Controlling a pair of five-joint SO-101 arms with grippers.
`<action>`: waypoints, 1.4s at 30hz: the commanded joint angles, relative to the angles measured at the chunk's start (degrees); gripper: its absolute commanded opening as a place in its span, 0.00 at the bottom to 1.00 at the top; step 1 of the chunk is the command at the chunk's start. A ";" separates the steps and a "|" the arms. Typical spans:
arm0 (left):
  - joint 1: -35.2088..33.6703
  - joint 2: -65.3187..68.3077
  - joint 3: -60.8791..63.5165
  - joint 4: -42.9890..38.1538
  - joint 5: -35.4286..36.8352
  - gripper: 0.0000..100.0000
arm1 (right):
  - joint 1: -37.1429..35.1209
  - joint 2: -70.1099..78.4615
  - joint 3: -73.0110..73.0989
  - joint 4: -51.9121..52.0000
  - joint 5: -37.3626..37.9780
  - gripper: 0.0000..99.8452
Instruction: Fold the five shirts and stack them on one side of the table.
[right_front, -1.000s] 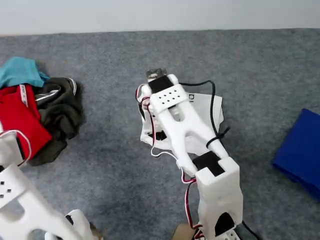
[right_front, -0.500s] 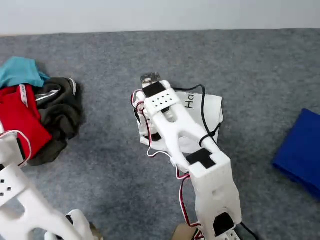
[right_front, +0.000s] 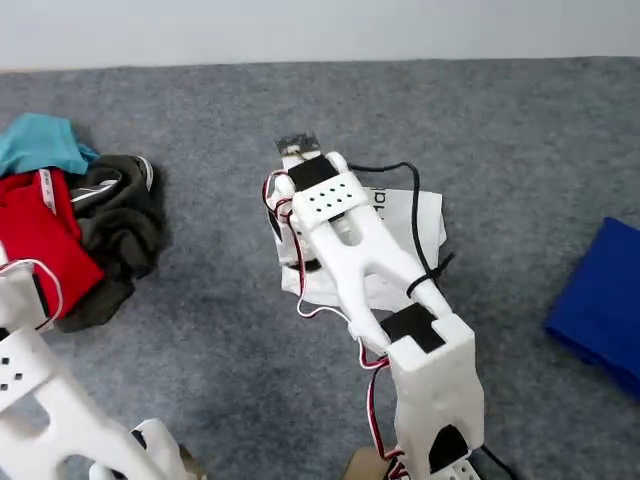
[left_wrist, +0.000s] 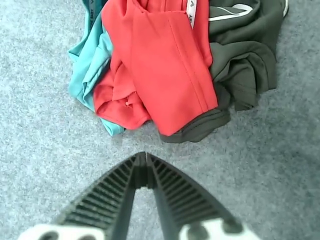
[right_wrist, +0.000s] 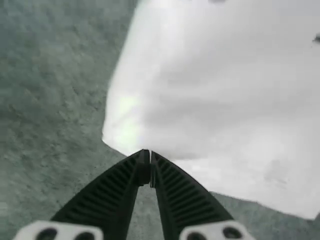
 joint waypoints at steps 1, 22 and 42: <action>0.00 -1.14 -0.22 -0.88 -0.44 0.00 | -0.22 -3.12 -0.18 -5.05 0.70 0.01; 0.00 -1.23 -0.22 -0.88 -0.44 0.00 | -0.40 -4.00 -5.63 1.80 2.81 0.01; 0.00 -1.23 -0.22 -0.53 -0.35 0.01 | -3.12 6.55 -5.89 9.27 3.16 0.01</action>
